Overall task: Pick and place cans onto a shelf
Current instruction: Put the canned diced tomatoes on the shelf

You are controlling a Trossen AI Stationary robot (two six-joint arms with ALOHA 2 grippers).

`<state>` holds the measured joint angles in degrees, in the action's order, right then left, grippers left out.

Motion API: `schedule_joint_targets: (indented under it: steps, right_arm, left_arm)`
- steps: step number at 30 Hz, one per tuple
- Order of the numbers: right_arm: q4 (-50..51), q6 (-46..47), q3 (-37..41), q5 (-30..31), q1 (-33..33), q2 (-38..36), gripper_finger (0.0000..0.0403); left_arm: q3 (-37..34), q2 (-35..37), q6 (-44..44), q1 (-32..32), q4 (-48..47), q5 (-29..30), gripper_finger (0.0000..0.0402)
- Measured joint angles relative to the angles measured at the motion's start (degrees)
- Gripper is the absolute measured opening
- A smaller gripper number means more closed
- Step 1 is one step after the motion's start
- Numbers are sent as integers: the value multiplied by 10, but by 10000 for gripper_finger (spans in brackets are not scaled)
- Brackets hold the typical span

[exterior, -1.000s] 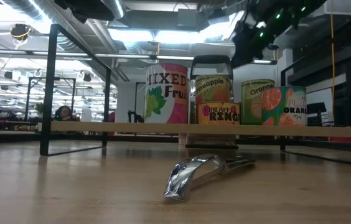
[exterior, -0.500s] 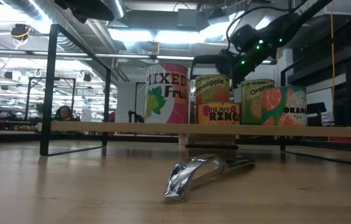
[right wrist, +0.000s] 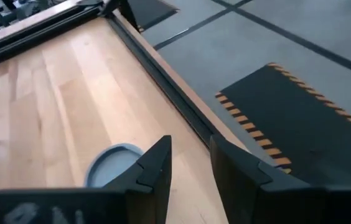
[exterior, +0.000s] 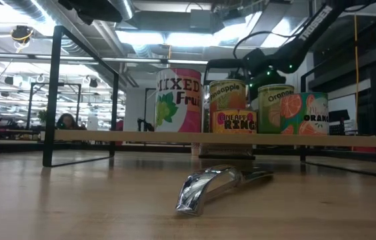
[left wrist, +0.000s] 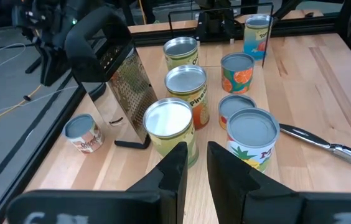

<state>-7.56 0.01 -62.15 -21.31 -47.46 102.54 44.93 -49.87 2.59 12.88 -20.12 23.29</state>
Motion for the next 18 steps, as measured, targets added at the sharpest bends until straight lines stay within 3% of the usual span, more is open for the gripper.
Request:
schedule_joint_targets:
  steps: [18]
  right_arm:
    - [-34, 27, 0, -13, 30, 63, 115]
  left_arm:
    - [0, 0, -2, 0, 0, 0, 55]
